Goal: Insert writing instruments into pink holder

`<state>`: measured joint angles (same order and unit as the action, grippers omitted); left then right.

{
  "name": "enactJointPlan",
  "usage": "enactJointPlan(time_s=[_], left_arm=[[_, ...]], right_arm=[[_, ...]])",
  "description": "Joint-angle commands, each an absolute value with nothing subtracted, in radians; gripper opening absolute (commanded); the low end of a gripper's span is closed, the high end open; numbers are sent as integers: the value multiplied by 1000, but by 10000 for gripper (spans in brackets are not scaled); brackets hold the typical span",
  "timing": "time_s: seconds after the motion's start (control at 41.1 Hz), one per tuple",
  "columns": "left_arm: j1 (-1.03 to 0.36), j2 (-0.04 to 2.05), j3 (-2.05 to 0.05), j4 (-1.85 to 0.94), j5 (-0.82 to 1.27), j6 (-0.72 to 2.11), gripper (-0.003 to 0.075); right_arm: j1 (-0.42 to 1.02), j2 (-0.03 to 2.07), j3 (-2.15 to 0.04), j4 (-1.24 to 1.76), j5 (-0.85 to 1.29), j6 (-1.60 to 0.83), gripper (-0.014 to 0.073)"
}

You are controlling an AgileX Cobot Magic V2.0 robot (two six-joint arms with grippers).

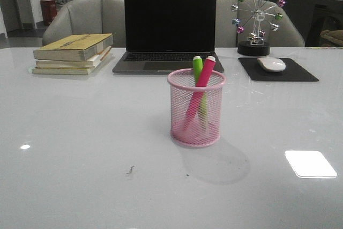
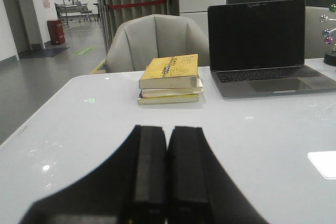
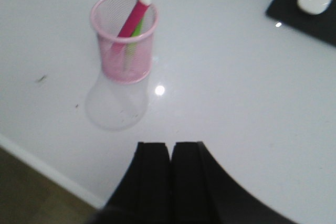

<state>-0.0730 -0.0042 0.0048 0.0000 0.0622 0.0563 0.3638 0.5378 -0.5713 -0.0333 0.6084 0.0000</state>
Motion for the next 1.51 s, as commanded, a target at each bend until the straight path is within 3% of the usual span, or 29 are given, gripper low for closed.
enactJointPlan(time_s=[0.0,0.243,0.583,1.482], left_arm=[[-71,-23,11,-8,-30,50,91],[-71,-23,11,-8,-30,50,91],[-71,-23,11,-8,-30,50,91],[-71,-23,11,-8,-30,50,91]], right_arm=[[249,449,-529,-23,446,-11,57],[60,172,-241,7,173,-11,57],[7,-27,27,57,-20,-10,57],[-9,-30,24,57,-49,-10,57]])
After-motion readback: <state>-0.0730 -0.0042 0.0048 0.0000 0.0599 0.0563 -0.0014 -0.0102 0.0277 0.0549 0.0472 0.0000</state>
